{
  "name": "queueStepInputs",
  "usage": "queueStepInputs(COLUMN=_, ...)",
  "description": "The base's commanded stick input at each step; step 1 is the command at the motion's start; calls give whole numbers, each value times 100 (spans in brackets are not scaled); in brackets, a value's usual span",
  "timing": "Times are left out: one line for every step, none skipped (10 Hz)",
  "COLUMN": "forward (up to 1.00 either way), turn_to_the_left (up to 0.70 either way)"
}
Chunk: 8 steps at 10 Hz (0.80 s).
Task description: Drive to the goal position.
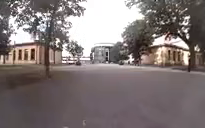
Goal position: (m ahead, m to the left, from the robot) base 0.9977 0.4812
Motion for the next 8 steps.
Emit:
queueStepInputs(forward=70, turn_to_the_left=0)
queueStepInputs(forward=70, turn_to_the_left=-15)
queueStepInputs(forward=70, turn_to_the_left=-35)
queueStepInputs(forward=70, turn_to_the_left=-35)
queueStepInputs(forward=70, turn_to_the_left=-34)
queueStepInputs(forward=70, turn_to_the_left=-34)
queueStepInputs(forward=70, turn_to_the_left=-30)
queueStepInputs(forward=70, turn_to_the_left=-10)
